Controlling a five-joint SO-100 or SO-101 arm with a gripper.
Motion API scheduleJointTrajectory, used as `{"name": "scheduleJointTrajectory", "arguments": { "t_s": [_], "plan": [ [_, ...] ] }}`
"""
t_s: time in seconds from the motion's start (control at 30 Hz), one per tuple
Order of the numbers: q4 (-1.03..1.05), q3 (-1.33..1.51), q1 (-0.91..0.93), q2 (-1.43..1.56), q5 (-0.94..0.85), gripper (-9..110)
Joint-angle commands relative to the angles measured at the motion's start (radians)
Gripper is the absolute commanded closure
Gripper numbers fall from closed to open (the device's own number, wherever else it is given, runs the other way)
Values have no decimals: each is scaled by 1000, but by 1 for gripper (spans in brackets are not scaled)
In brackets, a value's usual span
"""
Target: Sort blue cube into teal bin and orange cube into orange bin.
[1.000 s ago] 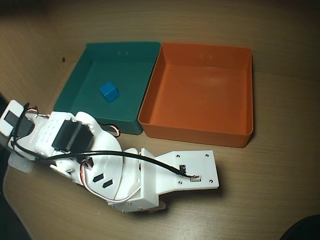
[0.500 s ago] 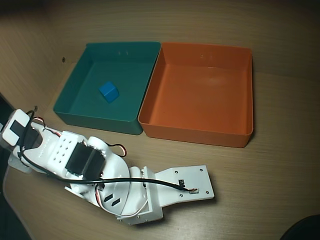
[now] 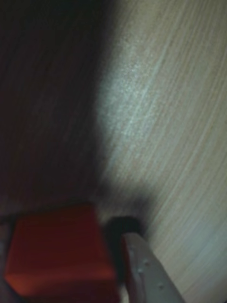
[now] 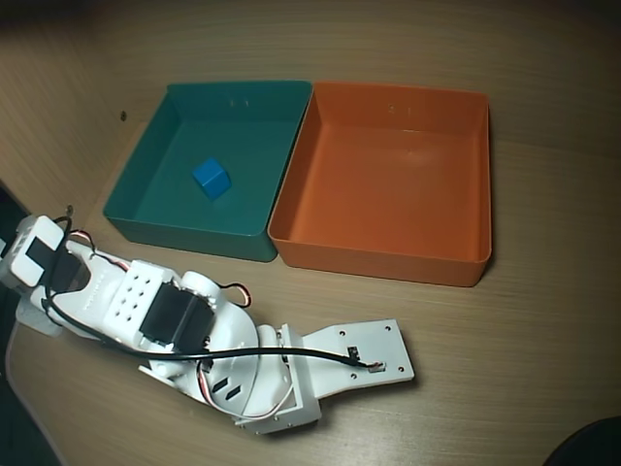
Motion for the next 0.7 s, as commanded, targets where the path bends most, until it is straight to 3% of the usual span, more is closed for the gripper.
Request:
{"name": "scheduleJointTrajectory", "arguments": {
  "t_s": [0.0, 0.07, 0.2, 0.67],
  "plan": [
    [3, -49, 2, 20, 5, 104],
    [3, -49, 5, 21, 5, 109],
    [3, -66, 11, 38, 5, 105],
    [5, -48, -6, 394, 23, 107]
  ]
}}
